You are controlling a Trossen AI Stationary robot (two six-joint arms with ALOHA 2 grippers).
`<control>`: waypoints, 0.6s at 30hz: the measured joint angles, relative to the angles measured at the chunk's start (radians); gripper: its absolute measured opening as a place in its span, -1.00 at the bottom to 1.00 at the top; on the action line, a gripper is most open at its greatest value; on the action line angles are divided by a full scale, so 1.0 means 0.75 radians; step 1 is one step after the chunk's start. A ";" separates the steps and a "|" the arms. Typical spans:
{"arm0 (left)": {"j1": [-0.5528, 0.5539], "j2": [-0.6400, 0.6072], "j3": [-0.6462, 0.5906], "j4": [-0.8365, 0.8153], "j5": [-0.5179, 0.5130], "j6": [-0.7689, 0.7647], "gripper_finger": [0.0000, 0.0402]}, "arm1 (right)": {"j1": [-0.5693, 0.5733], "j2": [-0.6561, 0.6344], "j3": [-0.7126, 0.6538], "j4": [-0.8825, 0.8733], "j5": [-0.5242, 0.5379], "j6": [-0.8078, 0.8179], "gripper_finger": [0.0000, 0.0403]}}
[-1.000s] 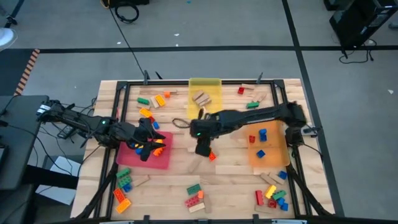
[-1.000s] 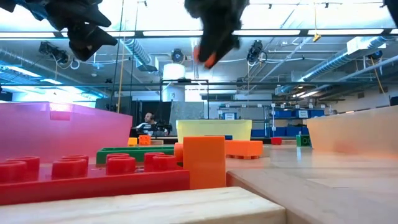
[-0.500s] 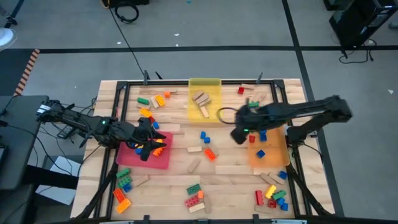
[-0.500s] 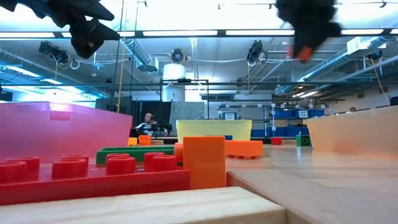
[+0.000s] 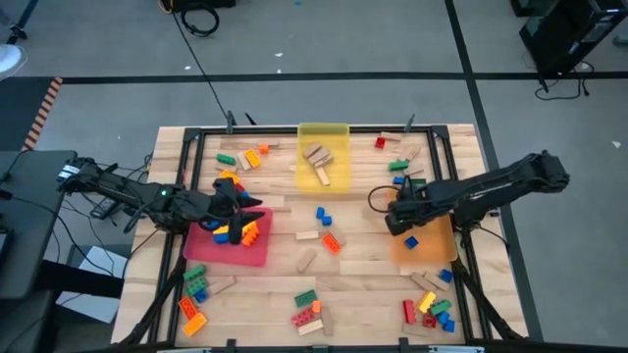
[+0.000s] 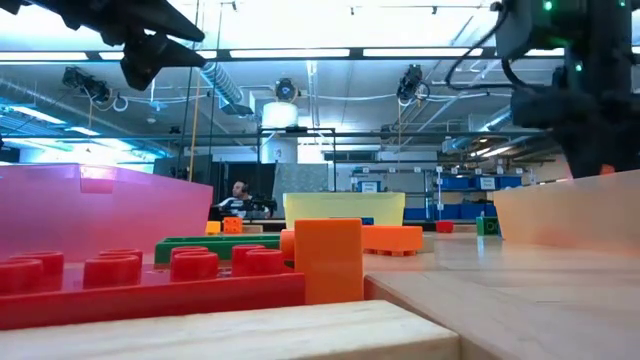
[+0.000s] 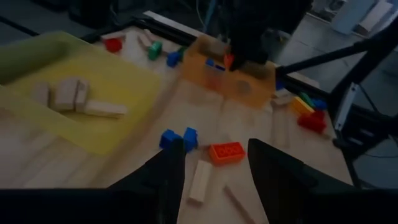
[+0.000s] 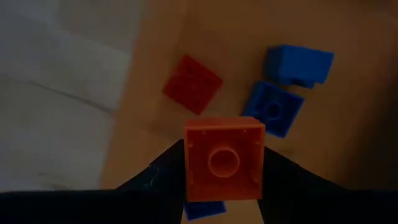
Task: Sort blocks by size
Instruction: Put the 1 stud orange game piece into the orange bin
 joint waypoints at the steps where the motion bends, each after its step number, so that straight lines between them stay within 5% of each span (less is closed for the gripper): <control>1: 0.000 0.000 0.000 0.000 -0.012 -0.002 -0.09 | 0.000 0.009 -0.012 0.000 -0.002 0.004 -0.21; 18: 0.002 0.104 0.000 0.025 -0.075 0.001 -0.09 | 0.001 0.014 -0.238 0.229 -0.002 0.000 -0.05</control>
